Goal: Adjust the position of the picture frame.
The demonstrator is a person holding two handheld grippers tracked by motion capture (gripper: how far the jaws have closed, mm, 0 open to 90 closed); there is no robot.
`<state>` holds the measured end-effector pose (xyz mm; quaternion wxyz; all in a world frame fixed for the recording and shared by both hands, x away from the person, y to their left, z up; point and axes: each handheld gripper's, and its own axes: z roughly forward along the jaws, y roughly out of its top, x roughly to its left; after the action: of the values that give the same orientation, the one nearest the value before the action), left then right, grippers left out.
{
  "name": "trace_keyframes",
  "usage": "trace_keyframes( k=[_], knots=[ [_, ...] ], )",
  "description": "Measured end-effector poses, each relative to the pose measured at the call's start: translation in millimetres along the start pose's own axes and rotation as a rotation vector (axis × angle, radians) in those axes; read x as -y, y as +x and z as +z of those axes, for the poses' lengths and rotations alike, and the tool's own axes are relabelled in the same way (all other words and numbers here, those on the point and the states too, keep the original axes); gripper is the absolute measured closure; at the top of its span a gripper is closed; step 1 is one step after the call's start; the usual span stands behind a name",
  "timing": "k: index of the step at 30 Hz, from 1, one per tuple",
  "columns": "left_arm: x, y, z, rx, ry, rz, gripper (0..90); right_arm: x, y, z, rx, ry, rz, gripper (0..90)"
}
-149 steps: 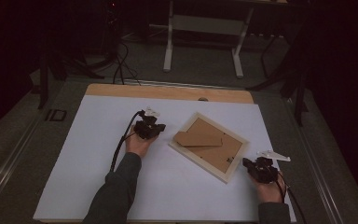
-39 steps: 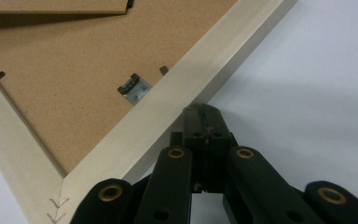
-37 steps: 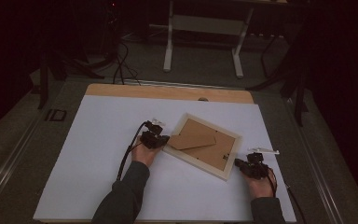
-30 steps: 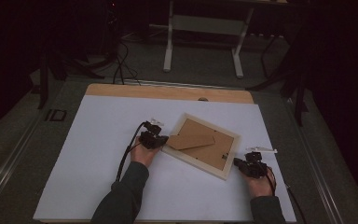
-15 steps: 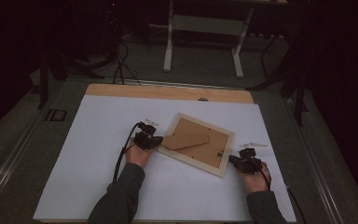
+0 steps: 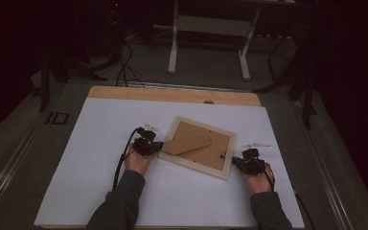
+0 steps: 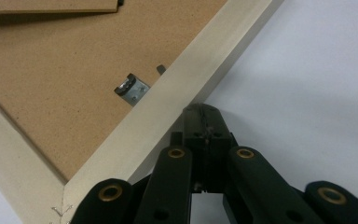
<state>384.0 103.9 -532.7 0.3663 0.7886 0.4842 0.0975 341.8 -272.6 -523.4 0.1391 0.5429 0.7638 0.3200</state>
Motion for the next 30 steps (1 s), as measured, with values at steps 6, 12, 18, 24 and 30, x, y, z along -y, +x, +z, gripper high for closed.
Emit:
trace_keyframes(
  k=[6,12,18,24,30],
  knots=[
    [3.2,0.8,-3.9,-0.014,0.001,-0.005,90.0,-4.0,2.6,3.5,-0.004,0.004,-0.006,90.0],
    [9.6,3.5,-9.2,-0.007,-0.006,-0.017,90.0,-7.5,4.9,6.7,-0.006,0.006,-0.014,90.0],
    [14.2,6.1,-14.6,-0.023,-0.008,-0.029,90.0,-12.1,9.7,10.9,-0.011,0.013,-0.024,90.0],
    [19.1,10.2,-20.6,-0.036,-0.008,-0.039,90.0,-17.1,14.3,16.2,-0.017,0.014,-0.032,90.0],
    [24.4,15.8,-26.4,-0.044,-0.015,-0.056,90.0,-23.5,20.3,22.2,-0.031,0.021,-0.033,90.0]
  ],
)
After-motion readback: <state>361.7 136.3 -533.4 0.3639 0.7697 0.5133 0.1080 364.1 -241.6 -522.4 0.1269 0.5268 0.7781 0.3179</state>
